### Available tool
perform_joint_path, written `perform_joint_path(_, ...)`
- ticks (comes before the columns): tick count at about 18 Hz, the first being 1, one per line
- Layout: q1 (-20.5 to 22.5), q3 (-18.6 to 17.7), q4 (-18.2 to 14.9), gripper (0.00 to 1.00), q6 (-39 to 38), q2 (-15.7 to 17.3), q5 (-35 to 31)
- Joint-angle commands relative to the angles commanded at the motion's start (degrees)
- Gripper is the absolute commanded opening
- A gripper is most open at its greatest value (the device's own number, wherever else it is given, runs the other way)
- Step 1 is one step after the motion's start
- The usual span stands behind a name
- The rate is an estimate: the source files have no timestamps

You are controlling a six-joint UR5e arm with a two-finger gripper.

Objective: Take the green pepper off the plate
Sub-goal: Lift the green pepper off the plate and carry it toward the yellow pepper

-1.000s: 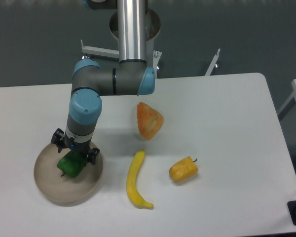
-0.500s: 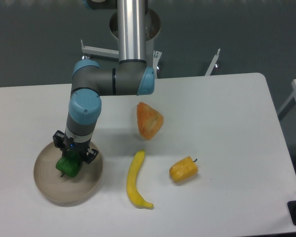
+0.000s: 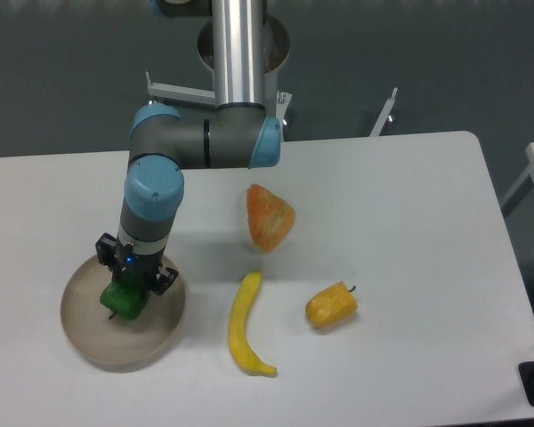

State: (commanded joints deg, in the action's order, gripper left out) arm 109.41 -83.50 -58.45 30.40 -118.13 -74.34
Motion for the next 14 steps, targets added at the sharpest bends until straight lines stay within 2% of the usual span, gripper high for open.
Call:
perform_joint_path(3, 3.51, 1.5, -0.61, 0.34, 4.2, 1.84, -5.27)
perform_joint_path(6, 7.64, 1.76, -0.88, 0.34, 13.16, 2.9, -7.83)
perform_joint_path(8, 9.49, 3.25, -3.24, 0.34, 19.4, 2.82, -10.28)
perform_joint_path(11, 13.09, 7.46, -8.77, 0.34, 27.49, 2.2, -14.24)
perform_joint_path(14, 16.43, 11.95, -12.04, 0.34, 34.09, 0.89, -14.34)
